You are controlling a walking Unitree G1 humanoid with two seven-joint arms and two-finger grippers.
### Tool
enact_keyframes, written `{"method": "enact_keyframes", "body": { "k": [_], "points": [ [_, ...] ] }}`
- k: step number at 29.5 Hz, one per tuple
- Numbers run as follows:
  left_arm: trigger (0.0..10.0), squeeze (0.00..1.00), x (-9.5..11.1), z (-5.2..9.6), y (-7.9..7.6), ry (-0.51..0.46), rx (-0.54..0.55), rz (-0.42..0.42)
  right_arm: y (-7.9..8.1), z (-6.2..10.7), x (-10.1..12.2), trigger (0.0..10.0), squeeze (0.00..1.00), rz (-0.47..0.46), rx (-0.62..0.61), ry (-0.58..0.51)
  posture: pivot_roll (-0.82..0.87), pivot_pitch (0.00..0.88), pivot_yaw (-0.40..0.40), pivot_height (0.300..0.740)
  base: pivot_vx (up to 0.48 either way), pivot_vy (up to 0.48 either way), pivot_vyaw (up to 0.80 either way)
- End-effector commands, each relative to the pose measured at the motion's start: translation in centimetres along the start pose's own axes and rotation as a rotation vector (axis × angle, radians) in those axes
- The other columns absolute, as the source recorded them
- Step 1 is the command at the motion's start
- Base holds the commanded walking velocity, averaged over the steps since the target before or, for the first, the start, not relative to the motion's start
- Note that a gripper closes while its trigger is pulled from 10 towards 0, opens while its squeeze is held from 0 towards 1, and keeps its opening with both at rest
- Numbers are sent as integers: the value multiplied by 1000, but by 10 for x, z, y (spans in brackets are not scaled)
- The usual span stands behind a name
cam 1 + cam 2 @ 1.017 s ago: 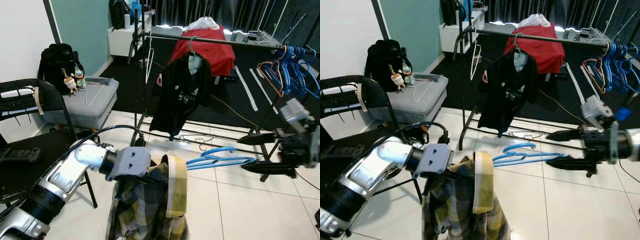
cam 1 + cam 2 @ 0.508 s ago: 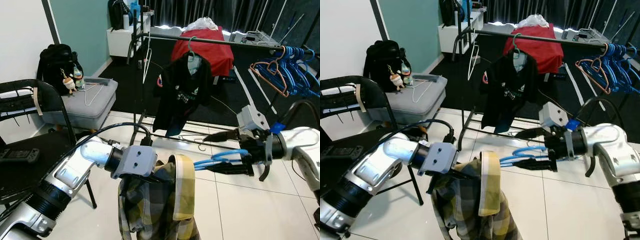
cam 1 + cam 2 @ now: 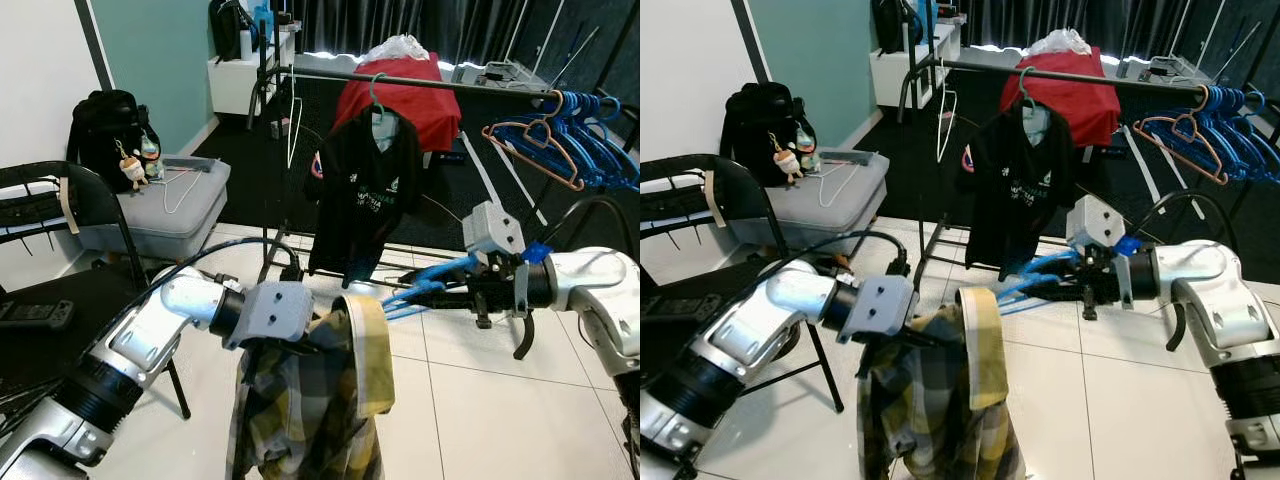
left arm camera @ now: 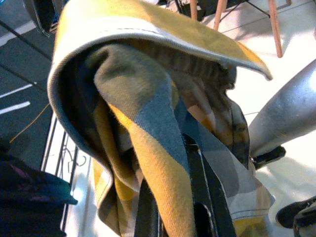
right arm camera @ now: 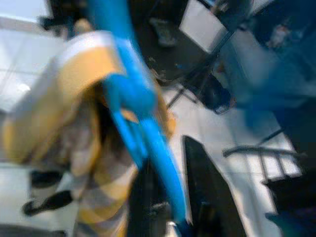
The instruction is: Hang hanger
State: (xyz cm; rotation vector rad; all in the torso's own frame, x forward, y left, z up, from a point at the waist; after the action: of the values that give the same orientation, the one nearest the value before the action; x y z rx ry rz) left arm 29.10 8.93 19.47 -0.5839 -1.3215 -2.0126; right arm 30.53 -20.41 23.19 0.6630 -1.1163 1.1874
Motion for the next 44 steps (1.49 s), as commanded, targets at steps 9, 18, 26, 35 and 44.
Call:
{"method": "enact_keyframes", "body": {
  "k": [9,18,26,35,44],
  "points": [
    [10000,424,11,0,23,-68,47,35,-9,5,2,0,0,-33,-93,-93,-113,0,-23,740,0,0,0],
    [10000,1000,21,27,52,-103,253,3,-13,7,4,0,0,-57,-204,-200,-110,0,-19,740,0,0,0],
    [10000,1000,40,58,74,-167,424,-45,-14,7,3,0,0,-77,-268,-260,-110,0,-16,740,0,0,0],
    [10000,1000,53,90,91,-243,655,-74,-18,9,8,0,0,-76,-329,-311,-109,0,-19,740,0,0,0],
    [10000,1000,41,86,92,-441,1099,173,-26,18,26,0,0,-57,-443,-419,-107,0,-24,740,0,0,0]
  ]
}}
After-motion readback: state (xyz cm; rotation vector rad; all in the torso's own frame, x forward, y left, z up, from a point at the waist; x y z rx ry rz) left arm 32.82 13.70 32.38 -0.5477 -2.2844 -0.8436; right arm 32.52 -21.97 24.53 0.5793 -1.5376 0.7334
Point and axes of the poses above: a point about 5 cm out from each wrist's last joint towards the gripper, its own z axis pointing back from the gripper into the wrist, its own x axis along the axis of the wrist's last joint, y = z × x, the point moved 1 cm from there along -z, pointing out of the wrist towards the gripper, and after that the axes turned 10 degrees about -z, right-handed, at the moved point
